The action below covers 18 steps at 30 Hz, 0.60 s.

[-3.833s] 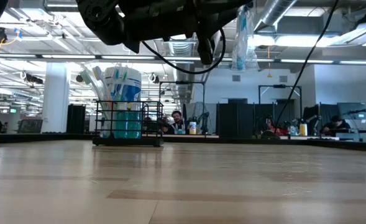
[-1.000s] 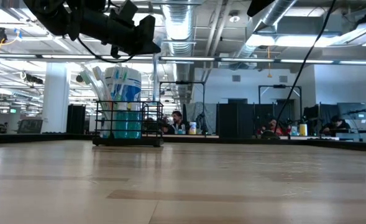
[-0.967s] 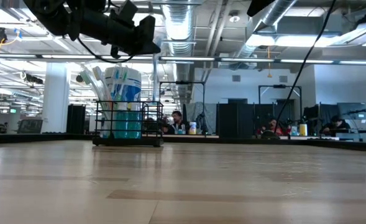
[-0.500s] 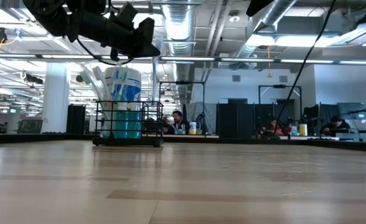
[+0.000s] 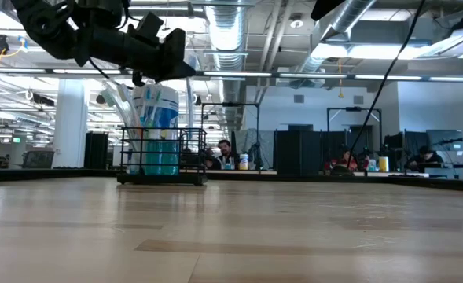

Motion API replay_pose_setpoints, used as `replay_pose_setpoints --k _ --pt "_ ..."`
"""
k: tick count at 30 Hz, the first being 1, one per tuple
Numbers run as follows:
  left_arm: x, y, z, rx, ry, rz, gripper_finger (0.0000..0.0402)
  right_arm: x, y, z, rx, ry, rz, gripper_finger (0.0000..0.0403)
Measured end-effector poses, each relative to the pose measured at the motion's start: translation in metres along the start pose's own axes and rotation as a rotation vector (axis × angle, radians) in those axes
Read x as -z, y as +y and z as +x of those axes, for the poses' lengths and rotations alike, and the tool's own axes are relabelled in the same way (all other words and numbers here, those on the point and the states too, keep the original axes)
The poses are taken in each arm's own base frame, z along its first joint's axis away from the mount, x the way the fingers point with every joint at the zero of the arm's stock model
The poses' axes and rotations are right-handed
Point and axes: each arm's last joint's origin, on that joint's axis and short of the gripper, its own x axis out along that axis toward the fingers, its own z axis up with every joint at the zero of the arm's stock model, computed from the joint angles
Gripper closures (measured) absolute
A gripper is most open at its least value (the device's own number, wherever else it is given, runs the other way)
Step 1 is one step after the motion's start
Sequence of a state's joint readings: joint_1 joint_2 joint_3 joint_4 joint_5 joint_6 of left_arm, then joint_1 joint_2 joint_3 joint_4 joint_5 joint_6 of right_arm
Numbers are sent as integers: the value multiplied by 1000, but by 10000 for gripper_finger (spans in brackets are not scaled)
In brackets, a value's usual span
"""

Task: Pick & Place toothbrushing station
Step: Put the blue toothbrush into the wire organizer

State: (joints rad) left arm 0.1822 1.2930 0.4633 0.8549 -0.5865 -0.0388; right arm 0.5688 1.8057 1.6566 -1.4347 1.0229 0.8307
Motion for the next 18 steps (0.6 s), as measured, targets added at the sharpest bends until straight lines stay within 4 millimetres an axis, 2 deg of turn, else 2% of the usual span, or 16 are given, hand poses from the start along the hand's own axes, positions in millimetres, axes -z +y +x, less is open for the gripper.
replay_pose_setpoints --k 5,12,18 --pt "0 0 0 0 0 8 392 -1 -1 3 6 6 8 317" --pt "14 -3 6 -1 38 30 391 -3 -3 7 13 13 12 317" --pt "15 -4 7 -1 32 25 371 -3 -3 6 12 12 13 317"
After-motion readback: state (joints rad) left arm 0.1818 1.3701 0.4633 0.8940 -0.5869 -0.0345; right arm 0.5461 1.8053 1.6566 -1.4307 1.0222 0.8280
